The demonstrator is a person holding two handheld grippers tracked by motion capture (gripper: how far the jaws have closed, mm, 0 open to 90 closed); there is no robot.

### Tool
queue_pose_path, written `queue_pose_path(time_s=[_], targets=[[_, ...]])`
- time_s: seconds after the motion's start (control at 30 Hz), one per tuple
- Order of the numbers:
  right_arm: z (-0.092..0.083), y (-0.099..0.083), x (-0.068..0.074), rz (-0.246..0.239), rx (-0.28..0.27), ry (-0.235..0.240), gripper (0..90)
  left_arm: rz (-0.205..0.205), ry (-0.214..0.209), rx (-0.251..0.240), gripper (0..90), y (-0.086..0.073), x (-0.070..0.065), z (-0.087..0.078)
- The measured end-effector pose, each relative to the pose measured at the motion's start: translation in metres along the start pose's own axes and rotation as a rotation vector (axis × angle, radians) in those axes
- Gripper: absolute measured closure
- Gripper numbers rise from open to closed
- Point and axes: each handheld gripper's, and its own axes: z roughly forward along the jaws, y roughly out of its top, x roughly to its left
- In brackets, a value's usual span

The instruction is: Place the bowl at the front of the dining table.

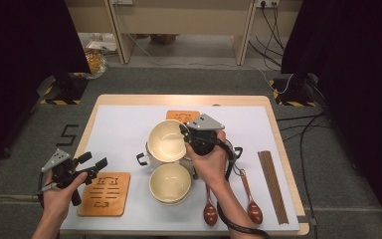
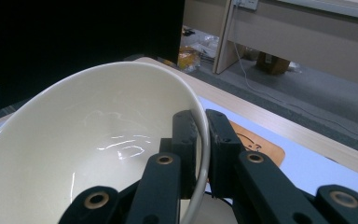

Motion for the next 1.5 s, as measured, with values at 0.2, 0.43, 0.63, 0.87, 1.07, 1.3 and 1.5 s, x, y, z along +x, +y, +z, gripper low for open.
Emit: queue_pose_path(time_s=[0.2, 0.43, 0.63, 0.87, 1.07, 1.3, 1.5], targets=[[0.003, 0.000, -0.002, 0.009, 0.003, -0.005, 83.1, -0.001, 0.001, 0.000, 19.3, 0.000, 0.001, -0.001], [0.007, 0.001, -0.005, 0.004, 0.004, -0.008, 83.1, 0.000, 0.002, 0.000, 19.3, 0.000, 0.001, -0.001], [0.007, 0.004, -0.006, 0.009, 0.000, -0.017, 83.1, 0.000, 0.003, 0.001, 19.3, 0.000, 0.001, -0.001], [0.009, 0.007, -0.010, 0.012, -0.001, -0.023, 83.1, -0.001, 0.005, 0.003, 19.4, 0.000, 0.002, -0.001], [0.010, 0.008, -0.013, 0.014, -0.003, -0.030, 83.1, -0.003, 0.003, 0.003, 19.4, -0.001, 0.001, 0.000], [0.011, 0.010, -0.016, 0.017, -0.003, -0.036, 83.1, -0.002, 0.002, 0.005, 19.4, -0.001, 0.001, 0.000], [0.014, 0.011, -0.017, 0.020, 0.004, -0.038, 83.1, -0.006, 0.002, 0.002, 19.4, -0.001, 0.001, 0.000]])
